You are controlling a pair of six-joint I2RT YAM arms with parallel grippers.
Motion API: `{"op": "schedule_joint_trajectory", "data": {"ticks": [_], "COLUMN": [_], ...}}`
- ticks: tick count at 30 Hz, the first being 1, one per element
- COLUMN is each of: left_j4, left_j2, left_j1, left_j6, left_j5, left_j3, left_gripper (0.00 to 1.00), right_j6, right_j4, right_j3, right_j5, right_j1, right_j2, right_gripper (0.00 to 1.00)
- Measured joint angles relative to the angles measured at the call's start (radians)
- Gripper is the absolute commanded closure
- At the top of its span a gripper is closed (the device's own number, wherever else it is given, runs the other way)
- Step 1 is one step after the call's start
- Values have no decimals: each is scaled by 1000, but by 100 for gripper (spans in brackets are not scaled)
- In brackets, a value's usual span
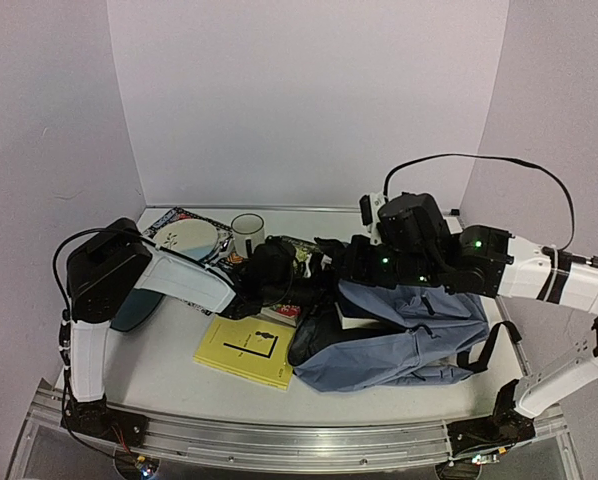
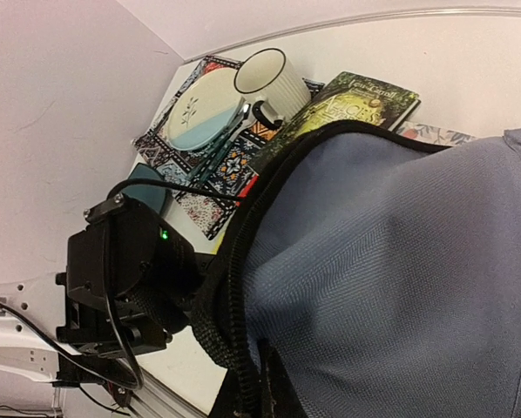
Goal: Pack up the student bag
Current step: Place the book in the largest pocket of the bag.
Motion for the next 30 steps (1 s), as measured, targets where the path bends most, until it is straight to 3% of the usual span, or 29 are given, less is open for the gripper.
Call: {"op": "schedule_joint_trajectory", "data": {"ticks": [5,9,15,20,25,30], "left_j4": [12,-21,-132,-227,-472,-600], "left_j2": [58,88,127,140,95,-62], "left_j1": [-4,-13,-35,-45,-51,-51], "left_j6": [48,129,257,351,517,618], "left_j5": [12,29,71,73,-48,-145], "left_j3": [10,48,163,200,202,167], "left_gripper": [63,55,54,40,20,15], "right_j6": [6,20,43,51,64,82], "right_j4": [-3,-14,-55,-85,-127,-158], "right_j3": [-87,-118,-161,-178,-190,-233], "right_j5": [102,192,304,351,393,407], "right_j1": [11,12,11,5,-14,-61], "right_j2": [-71,-99,-108,-109,-120,-140], "right_gripper": [100,100,100,100,100,100]}}
